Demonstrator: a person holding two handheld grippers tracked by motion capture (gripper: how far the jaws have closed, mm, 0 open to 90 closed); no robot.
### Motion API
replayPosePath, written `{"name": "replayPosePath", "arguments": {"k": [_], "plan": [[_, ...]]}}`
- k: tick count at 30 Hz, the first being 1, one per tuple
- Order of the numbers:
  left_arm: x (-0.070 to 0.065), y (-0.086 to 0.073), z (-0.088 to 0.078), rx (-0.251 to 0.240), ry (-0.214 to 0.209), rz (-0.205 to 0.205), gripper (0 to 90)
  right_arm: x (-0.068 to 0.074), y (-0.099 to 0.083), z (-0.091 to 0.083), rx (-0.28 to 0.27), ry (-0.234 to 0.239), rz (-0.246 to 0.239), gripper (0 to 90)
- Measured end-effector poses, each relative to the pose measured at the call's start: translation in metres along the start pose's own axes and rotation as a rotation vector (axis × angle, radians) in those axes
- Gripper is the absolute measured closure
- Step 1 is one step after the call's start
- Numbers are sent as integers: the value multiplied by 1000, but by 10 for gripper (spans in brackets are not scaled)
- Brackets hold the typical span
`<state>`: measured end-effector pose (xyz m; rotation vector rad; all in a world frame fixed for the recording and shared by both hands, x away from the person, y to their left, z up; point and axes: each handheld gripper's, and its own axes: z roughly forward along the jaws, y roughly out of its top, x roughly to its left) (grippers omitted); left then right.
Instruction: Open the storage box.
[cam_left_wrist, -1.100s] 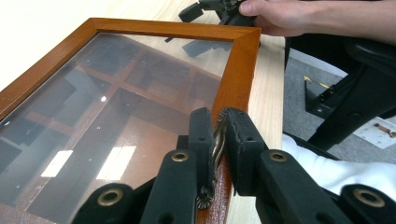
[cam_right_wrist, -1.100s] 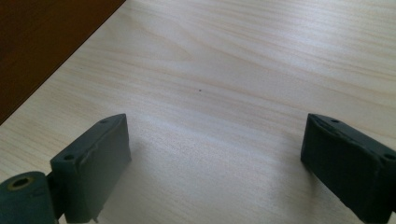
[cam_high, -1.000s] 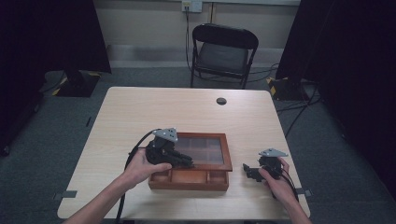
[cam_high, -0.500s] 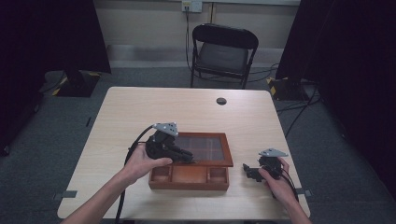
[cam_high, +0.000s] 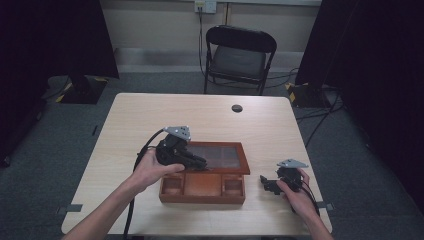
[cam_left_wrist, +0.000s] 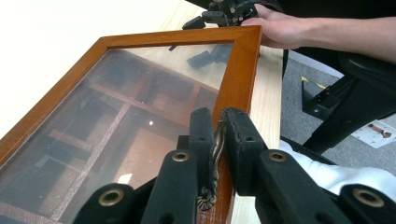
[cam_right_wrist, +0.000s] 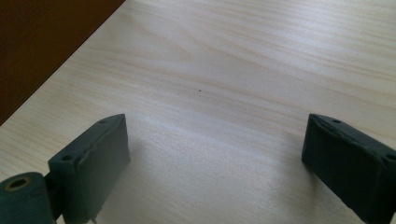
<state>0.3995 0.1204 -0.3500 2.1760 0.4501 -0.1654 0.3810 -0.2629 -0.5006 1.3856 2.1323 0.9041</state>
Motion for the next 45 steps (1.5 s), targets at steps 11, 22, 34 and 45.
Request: {"name": "replayPosePath", "arguments": {"k": [11, 22, 34, 45], "plan": [[4, 9, -7, -15, 6, -28, 813, 0, 0, 0, 0, 0, -1, 66], [5, 16, -10, -14, 24, -23, 813, 0, 0, 0, 1, -1, 0, 66], [6, 23, -14, -22, 44, -11, 814, 0, 0, 0, 2, -1, 0, 62], [10, 29, -19, -47, 58, -7, 815, 0, 0, 0, 2, -1, 1, 62]]}}
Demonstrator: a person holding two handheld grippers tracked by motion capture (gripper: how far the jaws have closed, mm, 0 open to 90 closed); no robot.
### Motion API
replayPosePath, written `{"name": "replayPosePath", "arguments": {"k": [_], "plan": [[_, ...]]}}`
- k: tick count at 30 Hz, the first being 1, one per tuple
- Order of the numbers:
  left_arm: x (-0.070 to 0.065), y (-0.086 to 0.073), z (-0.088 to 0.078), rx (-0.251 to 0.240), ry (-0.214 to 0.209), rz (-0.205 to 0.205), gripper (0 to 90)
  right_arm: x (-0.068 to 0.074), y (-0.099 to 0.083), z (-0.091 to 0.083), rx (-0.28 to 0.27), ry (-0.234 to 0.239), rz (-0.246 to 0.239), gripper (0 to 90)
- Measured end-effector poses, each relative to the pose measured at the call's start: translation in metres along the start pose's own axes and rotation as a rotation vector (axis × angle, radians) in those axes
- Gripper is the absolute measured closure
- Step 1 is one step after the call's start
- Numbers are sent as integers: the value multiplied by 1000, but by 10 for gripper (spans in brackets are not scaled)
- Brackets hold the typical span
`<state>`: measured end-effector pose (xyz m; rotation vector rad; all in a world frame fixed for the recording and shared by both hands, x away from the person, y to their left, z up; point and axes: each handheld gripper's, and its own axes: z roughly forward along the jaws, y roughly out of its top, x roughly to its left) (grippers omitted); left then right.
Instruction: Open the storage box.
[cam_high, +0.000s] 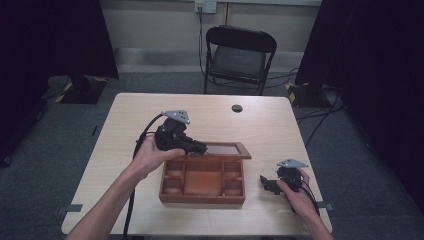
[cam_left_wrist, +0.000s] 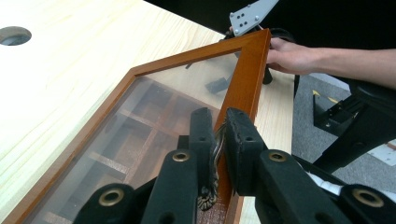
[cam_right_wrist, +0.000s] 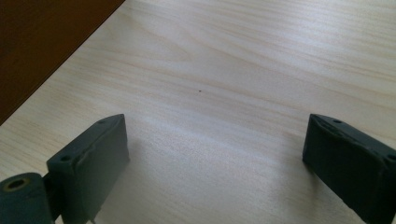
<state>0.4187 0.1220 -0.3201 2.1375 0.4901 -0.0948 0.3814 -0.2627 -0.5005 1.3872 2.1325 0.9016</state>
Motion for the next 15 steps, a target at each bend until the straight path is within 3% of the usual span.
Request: {"name": "replayPosePath", "arguments": {"k": [7, 15], "plan": [[-2, 5, -1, 24, 24, 15, 816, 0, 0, 0, 0, 0, 0, 62], [3, 7, -3, -9, 15, 9, 817, 0, 0, 0, 0, 0, 0, 62]]}}
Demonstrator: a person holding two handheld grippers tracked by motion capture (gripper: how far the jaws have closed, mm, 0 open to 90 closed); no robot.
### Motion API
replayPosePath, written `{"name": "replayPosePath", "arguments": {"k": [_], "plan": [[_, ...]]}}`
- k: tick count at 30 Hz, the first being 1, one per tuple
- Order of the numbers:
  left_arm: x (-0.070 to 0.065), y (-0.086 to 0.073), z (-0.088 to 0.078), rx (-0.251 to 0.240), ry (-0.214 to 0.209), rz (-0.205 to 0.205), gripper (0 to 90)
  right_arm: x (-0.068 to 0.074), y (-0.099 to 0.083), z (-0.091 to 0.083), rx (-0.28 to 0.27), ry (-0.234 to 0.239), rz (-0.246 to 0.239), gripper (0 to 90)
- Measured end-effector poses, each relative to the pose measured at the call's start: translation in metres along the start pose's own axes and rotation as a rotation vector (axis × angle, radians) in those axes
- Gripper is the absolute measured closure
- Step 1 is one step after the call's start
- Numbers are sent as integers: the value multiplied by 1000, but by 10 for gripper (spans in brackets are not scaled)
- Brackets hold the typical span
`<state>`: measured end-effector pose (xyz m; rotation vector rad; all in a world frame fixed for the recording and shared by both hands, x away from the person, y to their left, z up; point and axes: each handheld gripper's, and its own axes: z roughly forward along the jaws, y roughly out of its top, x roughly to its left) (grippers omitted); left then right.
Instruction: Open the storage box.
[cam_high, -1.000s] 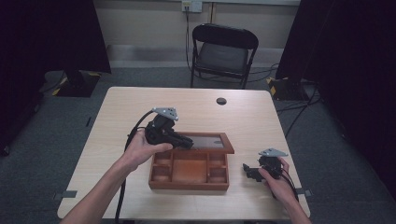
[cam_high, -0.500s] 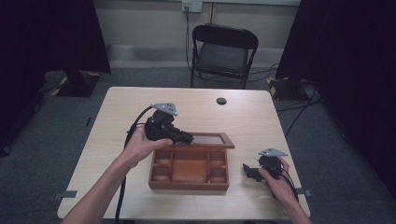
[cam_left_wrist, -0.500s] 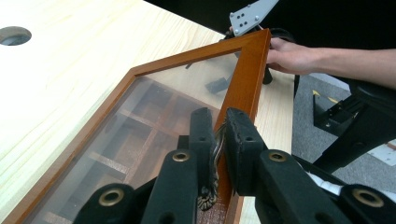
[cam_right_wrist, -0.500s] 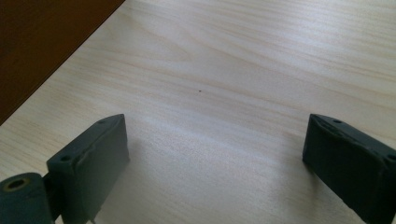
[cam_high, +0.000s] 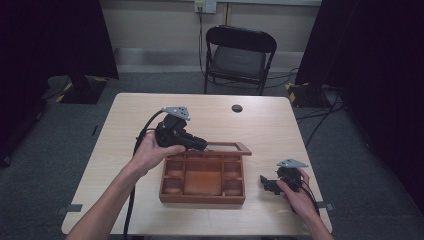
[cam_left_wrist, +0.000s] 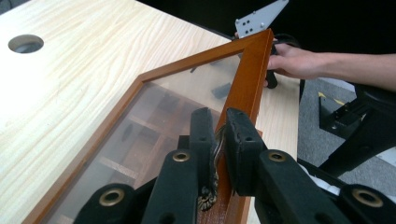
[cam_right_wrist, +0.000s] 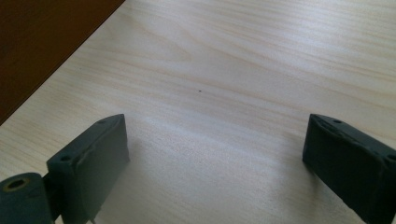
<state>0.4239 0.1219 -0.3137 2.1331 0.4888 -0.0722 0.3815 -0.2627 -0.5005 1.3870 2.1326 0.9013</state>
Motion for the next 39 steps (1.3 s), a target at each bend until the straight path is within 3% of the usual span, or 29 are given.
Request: {"name": "replayPosePath", "arguments": {"k": [13, 29, 39], "plan": [[0, 2, 1, 4, 23, 14, 819, 0, 0, 0, 0, 0, 0, 62], [4, 5, -2, -18, 22, -9, 821, 0, 0, 0, 0, 0, 0, 62], [4, 11, -5, -27, 57, 8, 837, 0, 0, 0, 0, 1, 0, 62]]}}
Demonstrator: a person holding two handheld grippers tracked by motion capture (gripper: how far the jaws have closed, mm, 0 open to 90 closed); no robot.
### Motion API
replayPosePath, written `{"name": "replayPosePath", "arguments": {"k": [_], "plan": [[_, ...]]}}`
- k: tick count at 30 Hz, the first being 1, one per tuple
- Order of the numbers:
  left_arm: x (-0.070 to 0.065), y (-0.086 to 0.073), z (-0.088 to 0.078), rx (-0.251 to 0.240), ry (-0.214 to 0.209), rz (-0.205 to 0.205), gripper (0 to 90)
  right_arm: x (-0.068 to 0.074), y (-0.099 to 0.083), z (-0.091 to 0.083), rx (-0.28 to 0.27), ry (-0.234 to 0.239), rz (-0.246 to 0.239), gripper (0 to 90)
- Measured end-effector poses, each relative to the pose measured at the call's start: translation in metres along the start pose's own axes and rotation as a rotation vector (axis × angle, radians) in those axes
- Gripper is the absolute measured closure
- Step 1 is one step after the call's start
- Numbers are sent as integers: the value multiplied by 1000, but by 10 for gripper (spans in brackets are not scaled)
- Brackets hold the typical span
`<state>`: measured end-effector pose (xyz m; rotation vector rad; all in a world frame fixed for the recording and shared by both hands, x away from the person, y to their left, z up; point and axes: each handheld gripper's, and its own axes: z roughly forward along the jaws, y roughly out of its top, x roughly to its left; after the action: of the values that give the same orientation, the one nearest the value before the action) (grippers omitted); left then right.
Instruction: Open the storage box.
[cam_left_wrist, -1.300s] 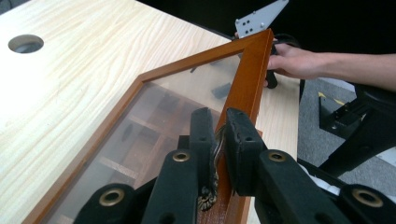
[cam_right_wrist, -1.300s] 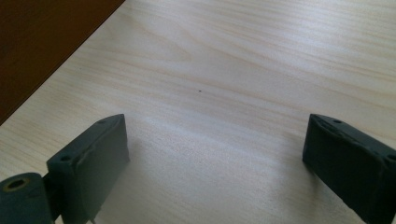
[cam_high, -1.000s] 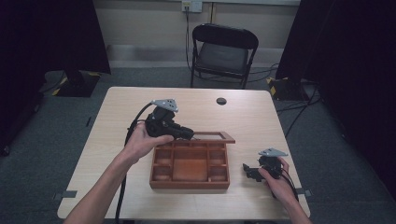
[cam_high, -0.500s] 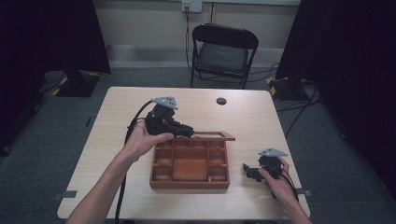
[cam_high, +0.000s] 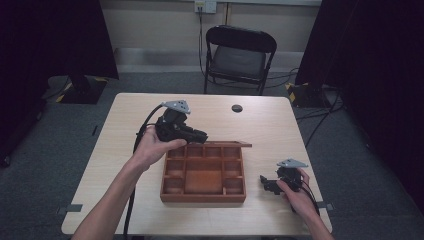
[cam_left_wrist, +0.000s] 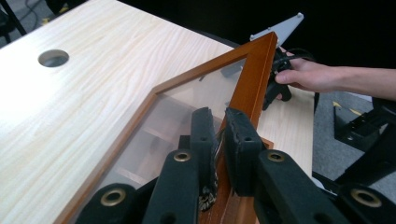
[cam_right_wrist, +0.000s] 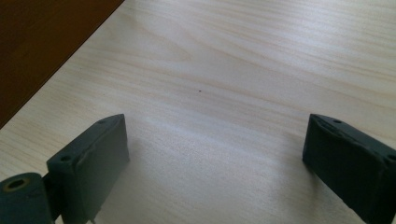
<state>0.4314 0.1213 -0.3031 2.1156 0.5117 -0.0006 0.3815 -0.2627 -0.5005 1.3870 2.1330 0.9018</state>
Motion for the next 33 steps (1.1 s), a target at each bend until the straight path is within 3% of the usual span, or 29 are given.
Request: {"name": "replayPosePath", "arguments": {"k": [18, 26, 33], "plan": [[7, 5, -1, -14, 1, -3, 838, 0, 0, 0, 0, -1, 1, 60], [10, 3, -2, -56, 5, -29, 836, 0, 0, 0, 1, -1, 2, 60], [8, 3, -2, -49, 12, -16, 836, 0, 0, 0, 0, -1, 2, 60]]}}
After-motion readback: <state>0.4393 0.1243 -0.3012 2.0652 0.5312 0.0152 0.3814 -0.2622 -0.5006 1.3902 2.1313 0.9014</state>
